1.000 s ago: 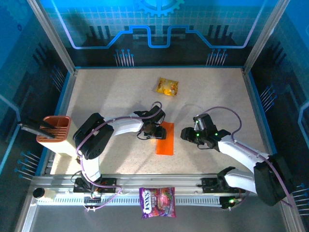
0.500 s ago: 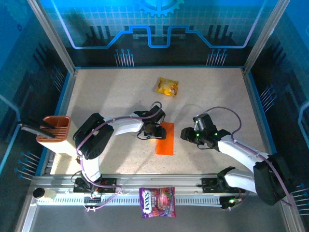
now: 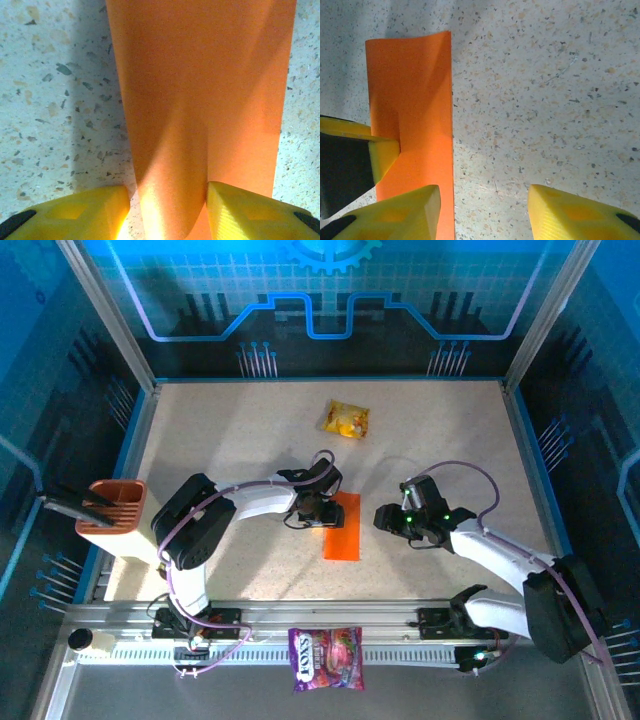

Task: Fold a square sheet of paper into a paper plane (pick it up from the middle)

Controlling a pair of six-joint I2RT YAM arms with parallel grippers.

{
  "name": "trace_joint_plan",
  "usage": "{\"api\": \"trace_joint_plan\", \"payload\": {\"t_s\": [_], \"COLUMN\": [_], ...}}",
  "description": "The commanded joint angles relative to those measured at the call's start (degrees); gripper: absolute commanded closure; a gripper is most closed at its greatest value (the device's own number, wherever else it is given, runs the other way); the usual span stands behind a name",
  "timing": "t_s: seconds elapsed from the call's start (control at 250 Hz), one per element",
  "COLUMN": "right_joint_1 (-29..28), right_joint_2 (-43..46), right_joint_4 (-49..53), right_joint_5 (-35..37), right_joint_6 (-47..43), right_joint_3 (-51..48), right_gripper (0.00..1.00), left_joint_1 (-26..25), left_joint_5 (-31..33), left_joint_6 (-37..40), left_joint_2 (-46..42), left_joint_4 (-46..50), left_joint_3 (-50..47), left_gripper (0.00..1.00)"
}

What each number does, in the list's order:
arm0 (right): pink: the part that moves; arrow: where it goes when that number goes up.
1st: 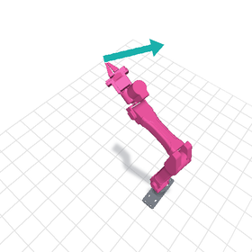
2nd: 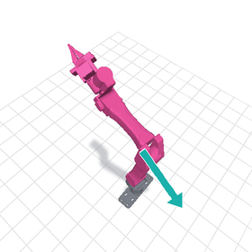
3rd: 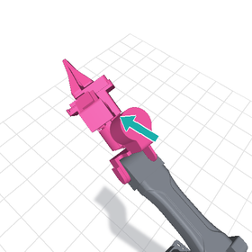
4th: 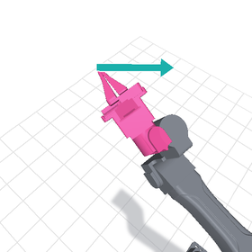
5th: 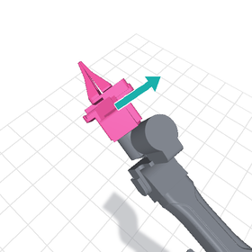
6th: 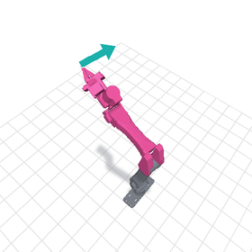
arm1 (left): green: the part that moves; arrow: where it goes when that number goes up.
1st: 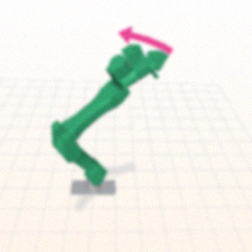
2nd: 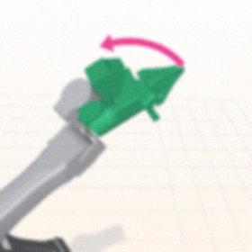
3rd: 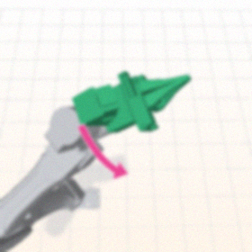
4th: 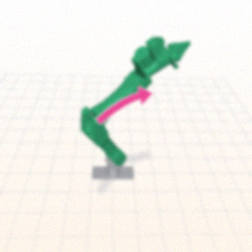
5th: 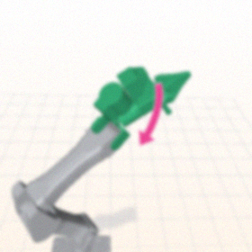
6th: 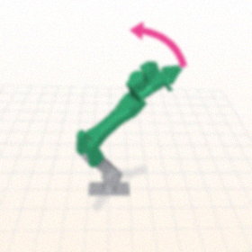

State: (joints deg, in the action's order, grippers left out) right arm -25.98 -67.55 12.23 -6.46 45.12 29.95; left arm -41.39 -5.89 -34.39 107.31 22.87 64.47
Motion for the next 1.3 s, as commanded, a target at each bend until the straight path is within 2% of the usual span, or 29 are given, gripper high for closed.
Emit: {"api": "trace_joint_plan", "payload": {"t_s": [0.0, 0.388, 0.715, 0.999, 1.299], "right_joint_1": [-0.7, -0.7, -0.7, -1.1, -1.9], "right_joint_2": [-0.6, -1.0, -1.0, -2.8, -5.5], "right_joint_4": [-0.4, -0.7, -1.3, -7.9, -7.9], "right_joint_5": [-0.7, -0.8, -1.9, -8.1, -8.2], "right_joint_6": [-0.4, -0.4, -0.9, -1.2, -1.2], "right_joint_3": [0.7, 0.5, 0.5, -0.2, 1.0], "right_gripper": [0.5, 0.5, 0.5, 0.62, 0.63], "left_joint_1": [1.4, 1.5, 1.4, 1.4, 1.4], "left_joint_5": [5.9, 5.2, 5.6, 6.3, 6.6], "left_joint_6": [1.2, 4.7, 2.8, 1.9, 0.7], "left_joint_2": [5.5, 6.2, 6.9, 7.0, 7.2], "left_joint_4": [-1.0, -1.1, -1.4, -1.0, -1.1], "left_joint_3": [-1.5, -0.5, -0.7, -0.7, -1.1], "left_gripper": [0.5, 0.51, 0.51, 0.51, 0.5]}}
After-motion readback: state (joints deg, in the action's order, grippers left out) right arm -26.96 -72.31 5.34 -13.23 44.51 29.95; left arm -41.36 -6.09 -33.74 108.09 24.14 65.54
